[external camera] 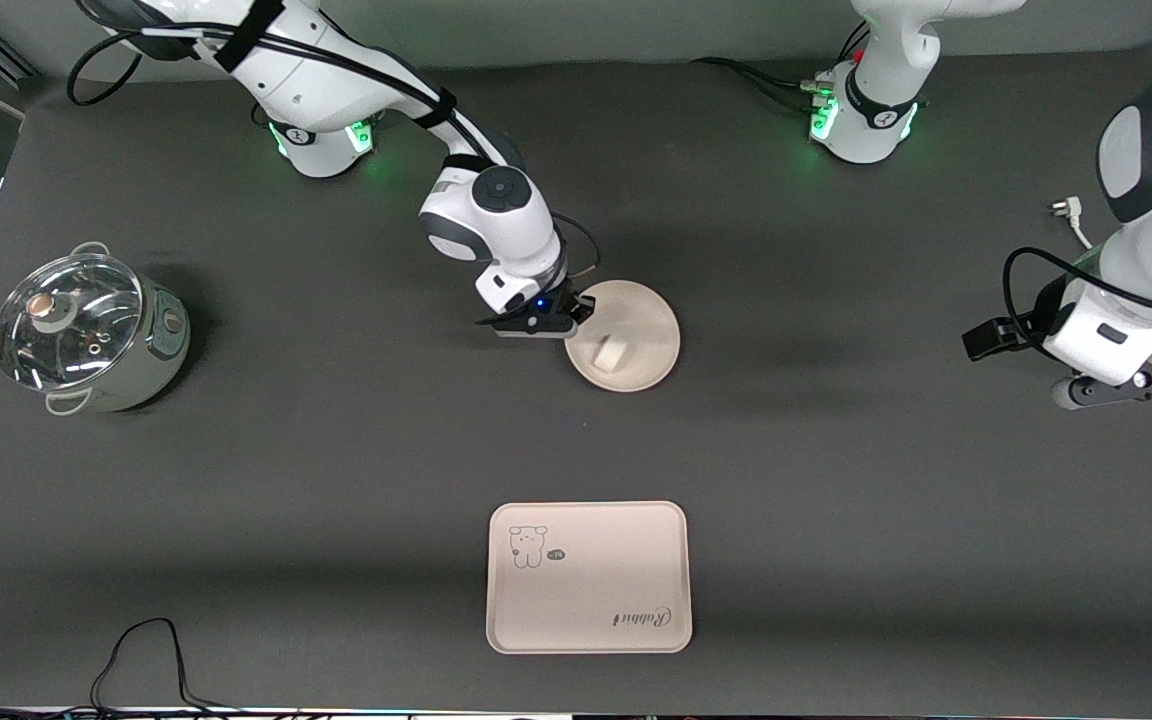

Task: Place bun in plate and plate on tray
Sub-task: 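Carry the plate to the tray and lower it with the right gripper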

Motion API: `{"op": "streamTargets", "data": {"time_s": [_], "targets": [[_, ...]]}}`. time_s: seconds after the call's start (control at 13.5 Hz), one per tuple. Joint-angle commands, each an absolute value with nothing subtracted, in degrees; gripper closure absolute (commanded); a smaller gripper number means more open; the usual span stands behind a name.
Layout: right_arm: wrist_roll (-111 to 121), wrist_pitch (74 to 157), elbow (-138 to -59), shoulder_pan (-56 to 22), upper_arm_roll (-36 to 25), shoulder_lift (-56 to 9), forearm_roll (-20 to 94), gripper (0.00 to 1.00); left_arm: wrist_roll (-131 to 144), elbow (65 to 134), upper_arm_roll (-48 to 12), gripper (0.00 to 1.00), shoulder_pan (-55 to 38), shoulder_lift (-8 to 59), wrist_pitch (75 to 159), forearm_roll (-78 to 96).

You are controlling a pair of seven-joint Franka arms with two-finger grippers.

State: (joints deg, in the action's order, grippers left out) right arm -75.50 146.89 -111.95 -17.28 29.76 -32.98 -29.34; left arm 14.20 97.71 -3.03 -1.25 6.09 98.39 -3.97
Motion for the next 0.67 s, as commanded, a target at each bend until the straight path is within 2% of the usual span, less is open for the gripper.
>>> {"op": "streamTargets", "data": {"time_s": [0.0,0.37,0.59], "targets": [[-71.1,136.6,-101.8,-15.3,31.2,-33.4,-27.5,1.0,13.4,93.4,-1.5,0.0,-2.6,6.2,93.5,-6.6],[-47.3,135.2,-86.8,-15.1,19.8,-34.7,-5.7,1.0,12.8,92.6,0.8,0.0,-2.9,6.9,92.4,-6.7],[-42.0,132.7,-68.8,-15.2,17.3,-44.8,-2.3,1.0,12.1,92.8,1.4,0.0,-3.1,8.1,92.5,-6.6]]}}
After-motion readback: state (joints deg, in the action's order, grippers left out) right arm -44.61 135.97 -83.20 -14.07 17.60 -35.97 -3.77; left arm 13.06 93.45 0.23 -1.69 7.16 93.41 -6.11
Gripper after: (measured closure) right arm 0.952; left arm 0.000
